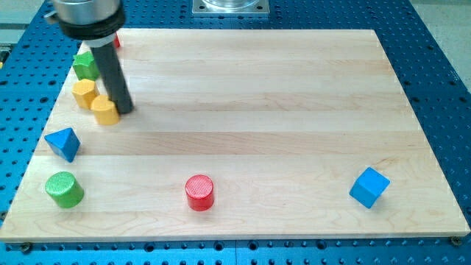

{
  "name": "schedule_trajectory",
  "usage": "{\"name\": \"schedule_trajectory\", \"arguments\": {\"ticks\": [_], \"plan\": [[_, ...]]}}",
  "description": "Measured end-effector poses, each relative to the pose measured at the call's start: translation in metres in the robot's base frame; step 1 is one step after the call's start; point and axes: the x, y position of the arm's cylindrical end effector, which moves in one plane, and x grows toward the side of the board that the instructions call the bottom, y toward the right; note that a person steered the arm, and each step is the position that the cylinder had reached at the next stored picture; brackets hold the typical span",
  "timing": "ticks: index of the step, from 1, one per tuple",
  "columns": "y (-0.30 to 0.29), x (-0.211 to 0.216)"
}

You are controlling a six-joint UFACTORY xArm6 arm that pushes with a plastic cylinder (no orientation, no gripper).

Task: Adjust the heart

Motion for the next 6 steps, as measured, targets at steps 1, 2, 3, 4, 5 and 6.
{"name": "schedule_trajectory", "arguments": {"ticks": [1,2,3,4,5,6], "plan": [[-0.005,0.022],[0.034,0.048],[-0.003,0.035],[-0.036,0.032],[-0.029,0.036],[0.0,0.064]]}}
